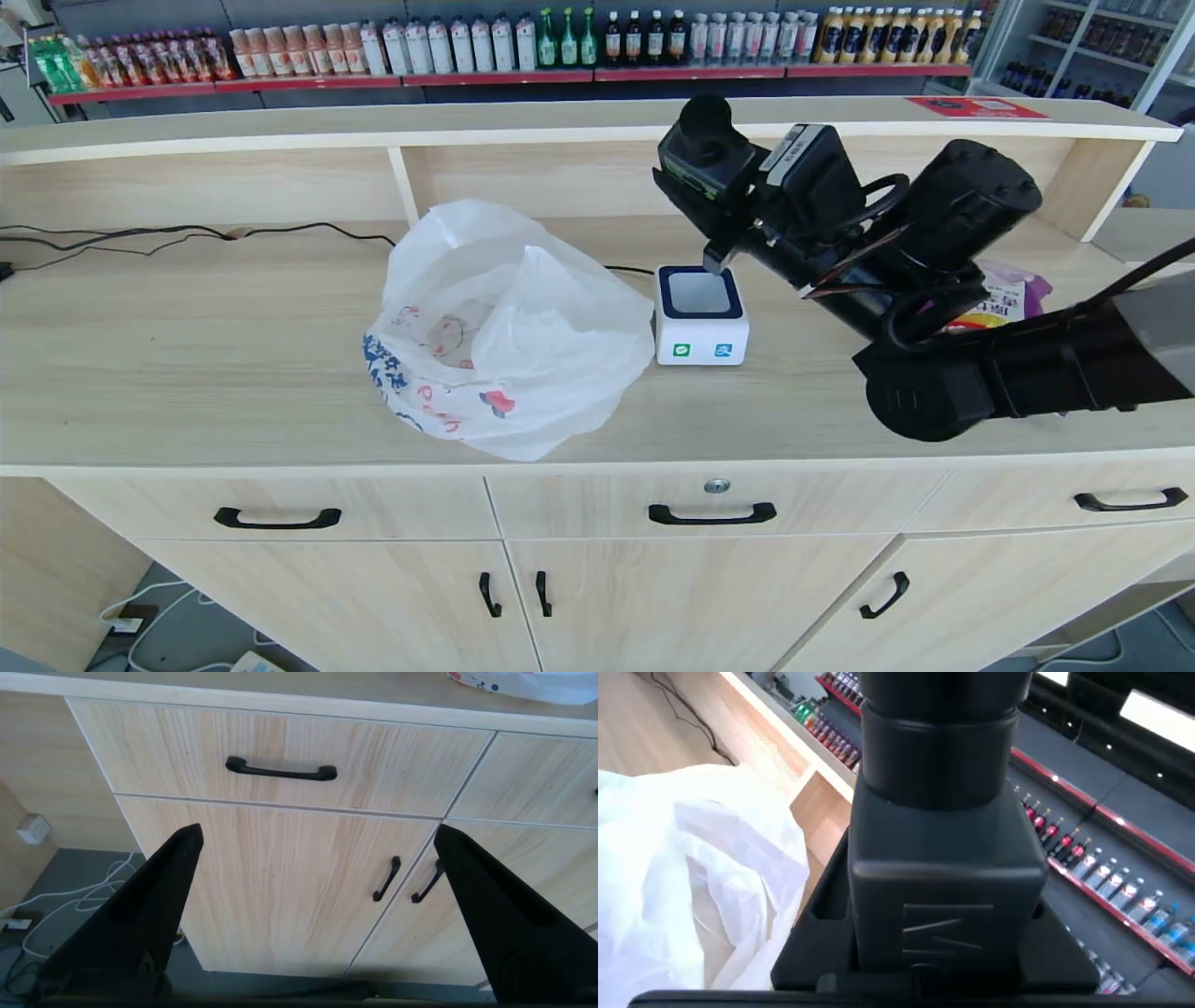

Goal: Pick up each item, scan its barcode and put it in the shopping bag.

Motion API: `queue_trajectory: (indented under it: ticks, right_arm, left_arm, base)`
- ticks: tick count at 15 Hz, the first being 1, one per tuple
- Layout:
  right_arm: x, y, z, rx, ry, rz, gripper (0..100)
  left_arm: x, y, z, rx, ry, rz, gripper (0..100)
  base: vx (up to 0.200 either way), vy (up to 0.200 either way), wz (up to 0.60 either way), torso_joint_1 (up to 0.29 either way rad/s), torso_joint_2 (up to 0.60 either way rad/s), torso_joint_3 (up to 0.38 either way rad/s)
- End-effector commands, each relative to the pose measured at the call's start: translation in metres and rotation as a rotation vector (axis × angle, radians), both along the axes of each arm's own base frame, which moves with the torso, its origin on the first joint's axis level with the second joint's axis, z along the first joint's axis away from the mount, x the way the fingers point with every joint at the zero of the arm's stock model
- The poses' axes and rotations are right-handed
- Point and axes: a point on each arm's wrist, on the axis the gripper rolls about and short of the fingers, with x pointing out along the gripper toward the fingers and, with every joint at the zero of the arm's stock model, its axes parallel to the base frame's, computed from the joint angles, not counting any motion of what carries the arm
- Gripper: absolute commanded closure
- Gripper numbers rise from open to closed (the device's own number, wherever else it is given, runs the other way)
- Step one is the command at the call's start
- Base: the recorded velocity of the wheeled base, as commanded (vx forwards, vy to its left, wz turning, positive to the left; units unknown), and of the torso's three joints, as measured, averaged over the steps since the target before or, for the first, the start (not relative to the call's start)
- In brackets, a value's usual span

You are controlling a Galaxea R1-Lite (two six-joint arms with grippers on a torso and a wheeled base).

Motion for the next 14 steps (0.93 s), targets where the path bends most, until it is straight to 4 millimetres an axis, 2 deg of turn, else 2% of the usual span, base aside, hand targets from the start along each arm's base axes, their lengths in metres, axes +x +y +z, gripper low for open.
queue_trajectory:
  ticks: [1, 3, 4, 6, 7, 8, 14]
  right_arm:
    - [0.018, 0.008, -0.013, -0.053, -0.082, 0.048, 100]
    - [0.040, 0.002, -0.035, -0.096, -0.131, 0.096, 100]
    - [0.048, -0.009, -0.039, -0.108, -0.129, 0.075, 100]
    - [0.057, -0.016, -0.043, -0.113, -0.130, 0.062, 100]
    - [0.069, -0.020, -0.041, -0.108, -0.157, 0.083, 100]
    - [0.076, -0.021, -0.047, -0.113, -0.153, 0.085, 100]
    - [0.081, -0.034, -0.050, -0.166, -0.190, 0.101, 100]
  left_arm:
    - [0.000, 0.000, 0.000, 0.000, 0.000, 0.000, 0]
    - [0.000, 0.000, 0.000, 0.000, 0.000, 0.000, 0]
    - [0.000, 0.000, 0.000, 0.000, 0.000, 0.000, 0]
    - [0.000, 0.000, 0.000, 0.000, 0.000, 0.000, 0]
    - [0.000, 0.000, 0.000, 0.000, 0.000, -0.001, 0]
    - [0.000, 0.000, 0.000, 0.000, 0.000, 0.002, 0]
    - [0.000, 0.000, 0.000, 0.000, 0.000, -0.001, 0]
  base:
    - [0.000, 0.000, 0.00, 0.000, 0.00, 0.000]
    - [0.000, 0.000, 0.00, 0.000, 0.00, 0.000]
    - [0.000, 0.000, 0.00, 0.000, 0.00, 0.000]
    - [0.000, 0.000, 0.00, 0.000, 0.00, 0.000]
    - [0.000, 0.000, 0.00, 0.000, 0.00, 0.000]
    - [0.000, 0.000, 0.00, 0.000, 0.00, 0.000]
    - [0.000, 0.000, 0.00, 0.000, 0.00, 0.000]
